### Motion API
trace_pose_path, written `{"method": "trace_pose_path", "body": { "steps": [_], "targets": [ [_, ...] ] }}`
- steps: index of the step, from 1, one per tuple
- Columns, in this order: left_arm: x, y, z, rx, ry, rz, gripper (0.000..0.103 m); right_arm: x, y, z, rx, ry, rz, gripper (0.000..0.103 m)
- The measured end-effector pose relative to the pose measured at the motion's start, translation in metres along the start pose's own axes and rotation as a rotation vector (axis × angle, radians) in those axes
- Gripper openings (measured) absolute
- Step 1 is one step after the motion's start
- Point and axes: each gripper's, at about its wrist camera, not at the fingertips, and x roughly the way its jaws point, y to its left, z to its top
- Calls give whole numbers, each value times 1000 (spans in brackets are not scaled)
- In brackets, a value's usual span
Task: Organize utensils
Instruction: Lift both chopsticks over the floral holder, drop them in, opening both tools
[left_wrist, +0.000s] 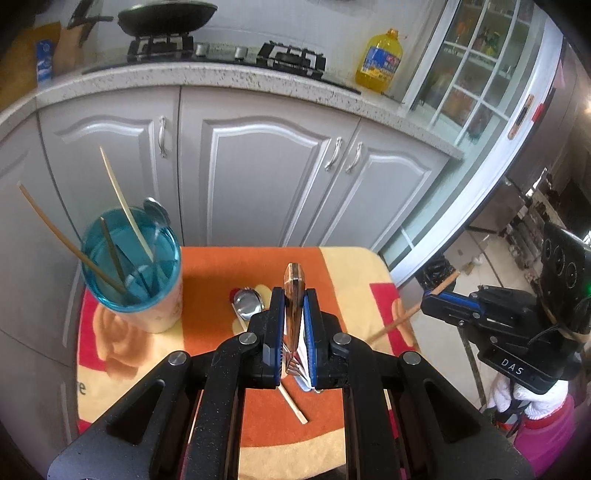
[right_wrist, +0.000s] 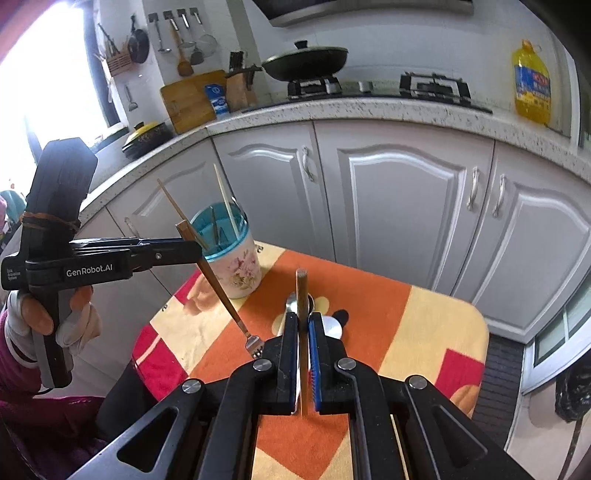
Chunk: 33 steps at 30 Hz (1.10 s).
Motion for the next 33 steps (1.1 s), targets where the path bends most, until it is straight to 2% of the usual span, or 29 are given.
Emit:
{"method": "trace_pose_path", "body": {
  "steps": [15,22,27,33],
  "targets": [
    [-38,25,19,-31,-67,56,8,-3,45,58,-115,-71,35,5],
    [-68,47,40,-62,-125,75,8,1,71,90,-172,-96,53,5],
    [-92,69,56,-79,-171,125,8,5,96,117,-218,-125,80,5],
    [-99,99,64,-119,-187,182,8,26,115,143,-236,-139,115,5]
  ]
}}
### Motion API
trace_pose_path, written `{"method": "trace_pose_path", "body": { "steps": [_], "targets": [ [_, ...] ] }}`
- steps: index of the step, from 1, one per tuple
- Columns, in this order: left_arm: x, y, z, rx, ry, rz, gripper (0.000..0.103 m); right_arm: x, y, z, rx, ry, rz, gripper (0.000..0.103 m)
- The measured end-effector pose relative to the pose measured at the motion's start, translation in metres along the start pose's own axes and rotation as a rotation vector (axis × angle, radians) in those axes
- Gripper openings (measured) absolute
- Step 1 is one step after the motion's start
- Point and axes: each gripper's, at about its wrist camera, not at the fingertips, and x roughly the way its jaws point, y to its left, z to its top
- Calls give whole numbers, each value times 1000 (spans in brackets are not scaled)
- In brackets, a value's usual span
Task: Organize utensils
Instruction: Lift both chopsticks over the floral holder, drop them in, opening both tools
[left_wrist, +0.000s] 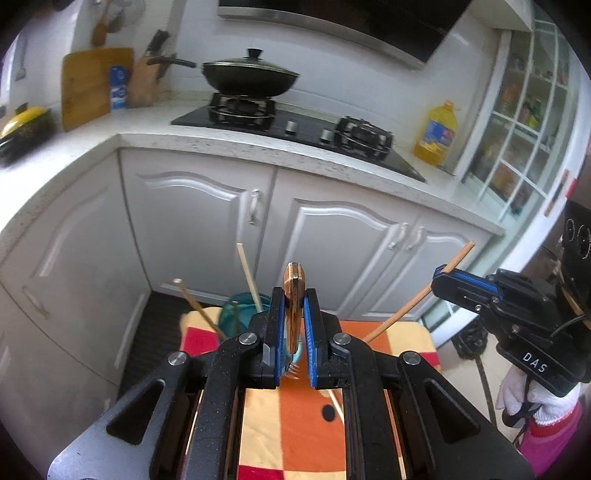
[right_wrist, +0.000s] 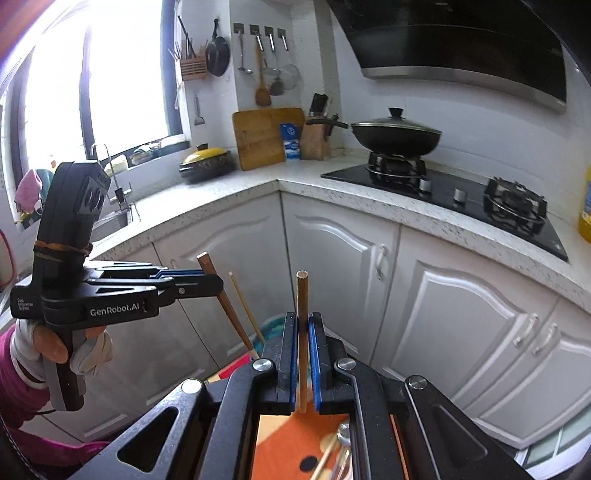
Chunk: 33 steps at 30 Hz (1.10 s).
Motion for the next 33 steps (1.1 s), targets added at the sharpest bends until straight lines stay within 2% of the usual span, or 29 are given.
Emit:
{"method": "trace_pose_path", "body": {
  "steps": [7,12,26,33],
  "targets": [
    [16,20,8,-11,-20,82,8,30,9,17,-8,2,27,5],
    [34,28,9,-6,-21,124,8,58,7,16,1,36,35,5],
    [112,35,-14,-27,116,150,8,150,-20,-28,97,220,79,5],
    [116,36,-15,-47,128,144,8,156,-41,-38,174,228,73,6]
  ]
}}
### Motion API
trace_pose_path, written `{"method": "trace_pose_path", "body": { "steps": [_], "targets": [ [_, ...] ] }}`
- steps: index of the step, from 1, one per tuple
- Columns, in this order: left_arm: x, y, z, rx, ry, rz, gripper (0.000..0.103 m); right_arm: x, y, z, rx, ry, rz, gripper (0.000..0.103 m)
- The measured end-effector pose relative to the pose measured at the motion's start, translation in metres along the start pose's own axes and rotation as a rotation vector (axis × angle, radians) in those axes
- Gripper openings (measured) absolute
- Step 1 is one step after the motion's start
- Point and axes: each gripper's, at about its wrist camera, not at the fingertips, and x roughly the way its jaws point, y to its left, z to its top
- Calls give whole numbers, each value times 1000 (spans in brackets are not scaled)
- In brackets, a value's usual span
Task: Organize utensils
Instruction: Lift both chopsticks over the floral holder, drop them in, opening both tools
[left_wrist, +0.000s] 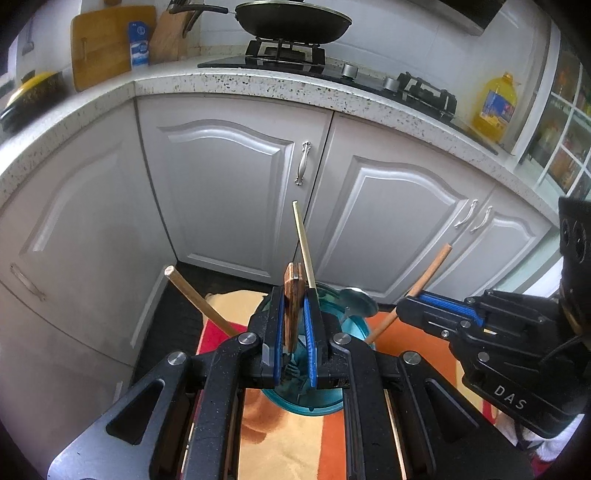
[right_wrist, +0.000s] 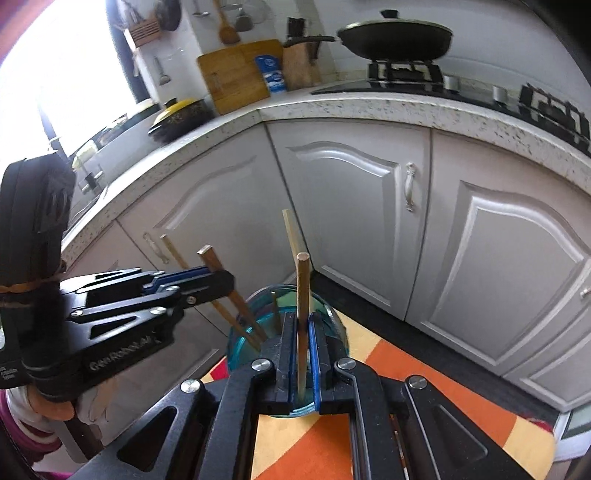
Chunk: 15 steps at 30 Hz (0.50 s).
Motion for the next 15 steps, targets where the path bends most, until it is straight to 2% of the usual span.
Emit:
{"method": "trace_pose_path", "body": {
  "steps": [2,4,5,6,9,12,15],
  "targets": [
    [-1,2,0,-13,5,-4,10,-3,-2,-2,2,0,-13,10],
    [-3,3,1,-26,8,-11,12,-5,-4,-4,14,1,-13,26],
    [-5,3,0,-33,8,-15,16,-6,-4,-6,21,1,-10,27],
    [-6,3,0,-39,9,-21,23,-7,-5,-8,24,4,-9,27],
    [-13,1,-1,-38,2,-31,38,-10,-5,-13,22,10,-24,27],
    [-22,-1,-4,-34,-10,-32,45,-16,-5,-20,24,14,-27,28],
    [-31,-4,-8,-29,-20,-29,46,-23,-3,-27,28,10,-28,28]
  ]
}}
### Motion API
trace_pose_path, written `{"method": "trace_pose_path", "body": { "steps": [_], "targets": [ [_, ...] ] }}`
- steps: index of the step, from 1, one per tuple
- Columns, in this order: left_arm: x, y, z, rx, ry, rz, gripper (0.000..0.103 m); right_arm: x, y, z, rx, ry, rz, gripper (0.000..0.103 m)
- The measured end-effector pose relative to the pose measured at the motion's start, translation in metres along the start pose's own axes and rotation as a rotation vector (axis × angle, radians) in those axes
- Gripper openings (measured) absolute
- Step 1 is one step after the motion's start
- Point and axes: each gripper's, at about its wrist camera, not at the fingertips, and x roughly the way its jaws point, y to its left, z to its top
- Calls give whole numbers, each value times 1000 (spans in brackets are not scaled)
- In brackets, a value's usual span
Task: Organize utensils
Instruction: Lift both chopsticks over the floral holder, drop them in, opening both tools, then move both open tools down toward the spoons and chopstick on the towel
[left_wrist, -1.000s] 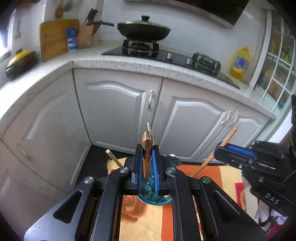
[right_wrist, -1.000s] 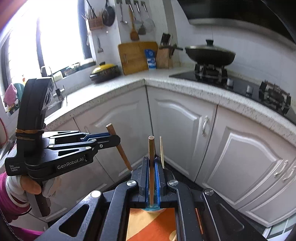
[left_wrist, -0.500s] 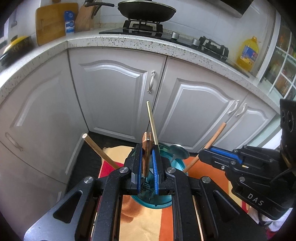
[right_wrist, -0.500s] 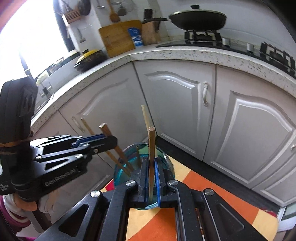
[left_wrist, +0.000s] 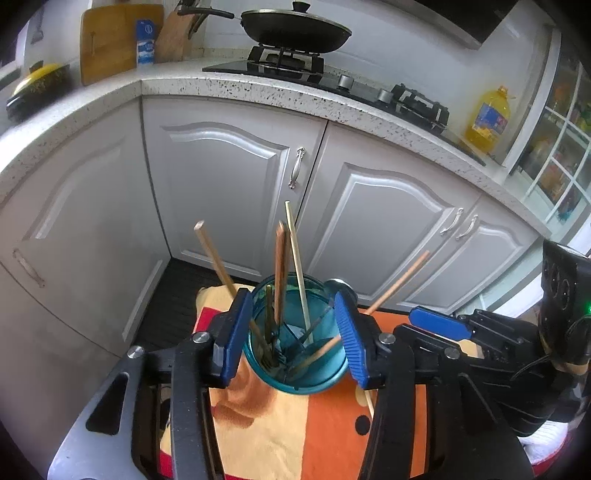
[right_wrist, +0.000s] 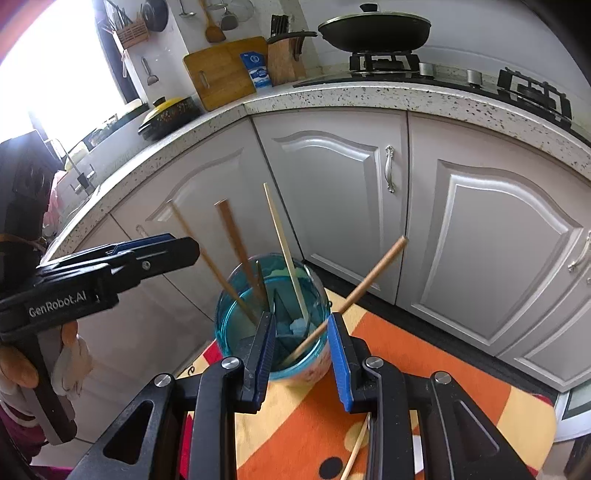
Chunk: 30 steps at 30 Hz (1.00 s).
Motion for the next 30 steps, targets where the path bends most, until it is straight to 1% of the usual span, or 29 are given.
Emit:
{"method": "trace_pose_path", "body": {
  "steps": [5,9,14,16,25,30],
  "targets": [
    [-10,-10,-13,26,-20,25,46,-14,6,-11,-1,-18,-11,28],
    [-14,-19,-24,38,-15,28,46,-26,11,-20,-2,-34,-36,29],
    [-21,-32,-35,56,-25,27,46,-41,16,-31,4,-56,-58,32],
    [-24,-37,-40,63,-30,25,46,-46,17,-35,6,-61,-66,35],
    [-30,-55,-63,86,-20,15,46,-65,17,-57,25,-76,-111,36],
    [-31,-66,-73,100,-11,-3,46,-74,12,-72,45,-76,-132,36]
  ]
}}
